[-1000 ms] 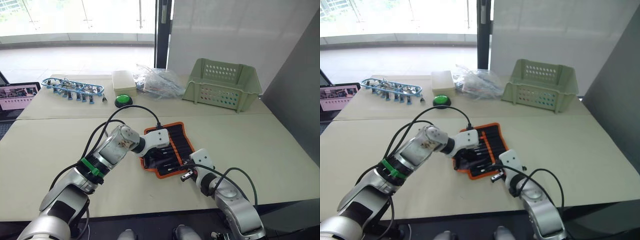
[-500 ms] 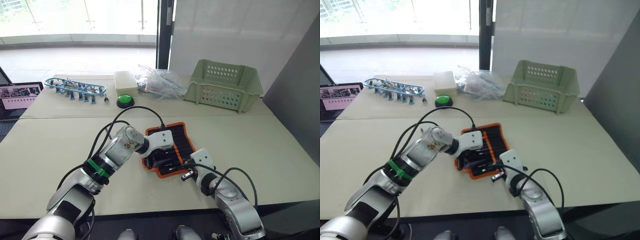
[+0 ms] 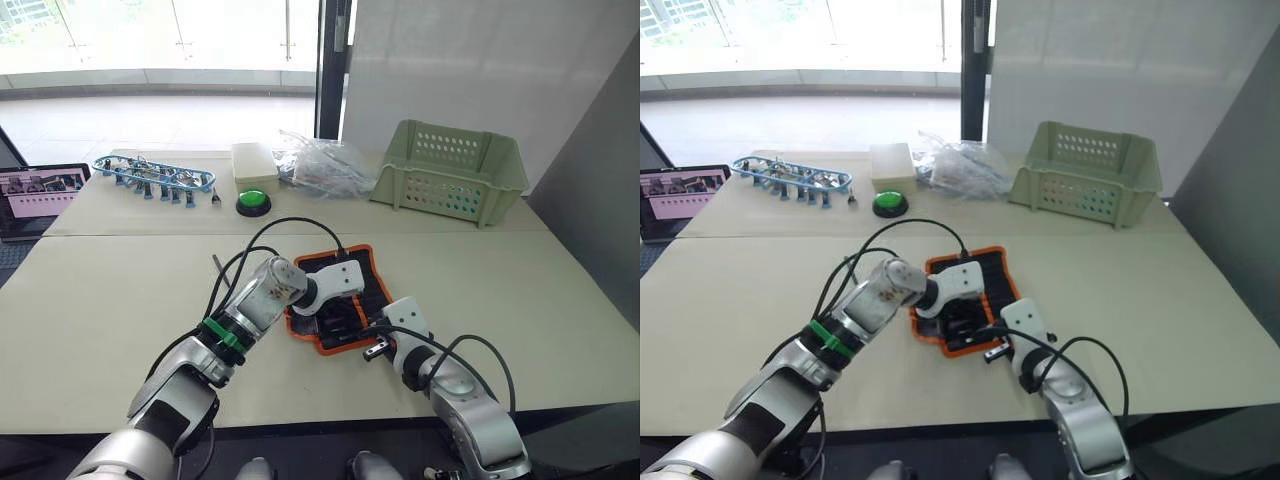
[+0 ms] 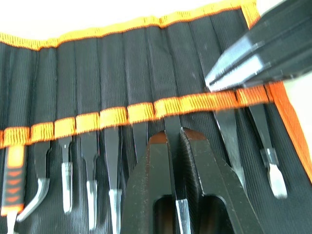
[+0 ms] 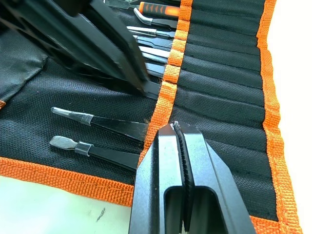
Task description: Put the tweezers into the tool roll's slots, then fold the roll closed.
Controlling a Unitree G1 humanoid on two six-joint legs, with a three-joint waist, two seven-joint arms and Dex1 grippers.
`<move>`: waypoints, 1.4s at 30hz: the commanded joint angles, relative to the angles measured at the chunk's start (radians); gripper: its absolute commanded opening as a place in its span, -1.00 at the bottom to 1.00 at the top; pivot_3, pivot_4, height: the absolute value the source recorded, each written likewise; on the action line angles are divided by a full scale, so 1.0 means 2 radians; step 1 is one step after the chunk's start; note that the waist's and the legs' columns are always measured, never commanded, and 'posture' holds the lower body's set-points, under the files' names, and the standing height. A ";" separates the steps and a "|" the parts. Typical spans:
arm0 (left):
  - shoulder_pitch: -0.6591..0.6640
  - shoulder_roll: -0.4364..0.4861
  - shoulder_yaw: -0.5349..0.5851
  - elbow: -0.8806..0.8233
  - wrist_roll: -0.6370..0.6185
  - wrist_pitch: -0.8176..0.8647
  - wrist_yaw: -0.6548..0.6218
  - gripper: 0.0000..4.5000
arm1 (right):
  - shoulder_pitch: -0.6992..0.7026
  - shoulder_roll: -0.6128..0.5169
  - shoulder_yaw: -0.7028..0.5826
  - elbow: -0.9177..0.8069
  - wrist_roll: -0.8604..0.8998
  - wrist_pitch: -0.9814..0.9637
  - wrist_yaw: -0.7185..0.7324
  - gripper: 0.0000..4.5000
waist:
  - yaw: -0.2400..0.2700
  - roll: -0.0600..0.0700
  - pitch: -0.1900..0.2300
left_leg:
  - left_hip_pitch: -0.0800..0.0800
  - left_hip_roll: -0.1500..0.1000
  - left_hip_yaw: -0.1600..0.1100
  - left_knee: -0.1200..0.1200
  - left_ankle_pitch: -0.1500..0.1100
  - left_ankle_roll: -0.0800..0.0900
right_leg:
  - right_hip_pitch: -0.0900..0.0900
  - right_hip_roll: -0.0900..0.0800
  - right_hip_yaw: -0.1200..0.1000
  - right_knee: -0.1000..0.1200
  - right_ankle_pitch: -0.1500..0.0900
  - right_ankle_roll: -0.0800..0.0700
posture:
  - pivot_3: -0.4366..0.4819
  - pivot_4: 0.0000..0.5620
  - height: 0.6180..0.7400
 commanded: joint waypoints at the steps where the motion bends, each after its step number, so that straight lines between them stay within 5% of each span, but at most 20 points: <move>1: 0.001 -0.036 0.008 0.003 -0.012 -0.030 0.008 -0.99 | 0.016 -0.001 0.020 0.019 0.004 0.031 0.006 -1.00 | 0.001 0.000 0.000 | 0.000 0.000 0.000 0.000 0.000 0.000 | 0.000 0.000 0.000 0.000 0.000 0.000 | -0.05 -0.47 0.75; 9: 0.012 -0.042 0.020 0.022 -0.002 -0.057 0.015 -0.99 | 0.014 -0.003 0.021 0.019 0.005 0.031 0.007 -1.00 | 0.008 0.000 0.000 | 0.000 0.000 0.000 0.001 0.000 0.000 | 0.000 0.000 0.000 0.000 0.000 0.000 | -0.05 -0.47 0.75; 15: 0.012 -0.009 0.038 -0.006 -0.004 -0.059 0.005 -0.06 | 0.011 -0.001 0.023 0.022 0.004 0.030 0.007 -1.00 | 0.007 0.000 0.000 | 0.000 0.000 0.000 0.001 0.000 0.000 | 0.000 0.000 0.000 0.000 0.000 0.000 | -0.05 -0.47 0.75; 22: 0.049 0.084 0.125 -0.144 -0.053 0.002 -0.010 0.99 | 0.004 -0.005 0.026 0.033 0.003 0.023 0.013 -1.00 | -0.006 0.001 0.000 | 0.000 0.000 0.000 0.000 0.000 0.000 | 0.000 0.000 0.000 0.001 0.000 0.000 | -0.05 -0.47 0.75; 27: 0.118 0.130 0.209 -0.231 -0.091 0.039 0.016 1.00 | 0.005 -0.009 0.025 0.036 0.004 0.020 0.017 -1.00 | -0.007 0.001 0.000 | 0.000 0.000 0.000 0.000 0.000 0.000 | 0.000 0.000 0.000 0.001 0.000 0.000 | -0.05 -0.47 0.75; 33: 0.295 0.191 0.366 -0.312 -0.118 0.044 0.068 1.00 | -0.001 -0.017 0.023 0.040 0.007 0.017 0.025 -1.00 | -0.009 0.001 0.000 | 0.001 0.001 0.000 0.000 0.000 0.000 | 0.000 0.000 0.000 0.001 0.000 0.000 | -0.05 -0.47 0.75; 37: 0.429 0.159 0.478 -0.392 -0.161 0.076 0.105 1.00 | -0.009 -0.025 0.023 0.051 0.009 0.012 0.036 -1.00 | -0.007 0.000 -0.001 | 0.001 0.001 0.000 0.000 0.000 0.000 | 0.000 -0.001 0.000 0.000 0.000 0.000 | -0.05 -0.47 0.75; 42: 0.520 0.116 0.532 -0.452 -0.174 0.078 0.160 1.00 | -0.018 -0.033 0.024 0.066 0.010 0.005 0.050 -1.00 | -0.003 -0.001 -0.001 | 0.002 0.001 0.001 0.000 0.000 0.000 | 0.001 -0.001 -0.001 0.000 -0.001 -0.004 | -0.05 -0.47 0.75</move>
